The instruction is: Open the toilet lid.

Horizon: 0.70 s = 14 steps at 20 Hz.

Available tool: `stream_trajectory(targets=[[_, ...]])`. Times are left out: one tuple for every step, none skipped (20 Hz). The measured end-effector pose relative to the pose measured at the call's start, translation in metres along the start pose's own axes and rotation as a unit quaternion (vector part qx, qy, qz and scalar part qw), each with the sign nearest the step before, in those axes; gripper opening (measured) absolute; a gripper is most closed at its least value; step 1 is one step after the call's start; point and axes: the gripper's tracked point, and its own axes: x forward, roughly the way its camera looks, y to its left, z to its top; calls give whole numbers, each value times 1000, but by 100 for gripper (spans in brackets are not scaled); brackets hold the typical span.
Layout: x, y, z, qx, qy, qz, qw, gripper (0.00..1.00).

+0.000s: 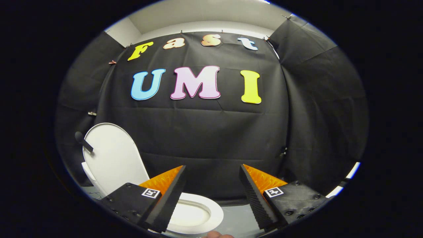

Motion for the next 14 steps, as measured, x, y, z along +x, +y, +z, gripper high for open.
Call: stream_trajectory(targets=[[1,-3,1,0,-3,-5,1000,99],[4,-7,1,-5,-8,-11,1000,99],[6,-11,1,-11,-9,-16,1000,99],[8,-12,2,-13,-11,-16,1000,98],[7,-11,2,-11,-12,-11,1000,98],[8,-10,5,-9,-16,-5,1000,99],[8,-11,7,-9,-18,-5,1000,99],[11,-14,7,-9,-19,-8,1000,98],[11,-15,7,-10,-19,-10,1000,98],[11,-16,6,-12,-17,-10,1000,98],[11,-16,6,-14,-18,-10,1000,98],[12,-15,7,-15,-17,-11,1000,98],[12,-14,7,-16,-17,-9,1000,98],[11,-13,6,-18,-17,-7,1000,98]])
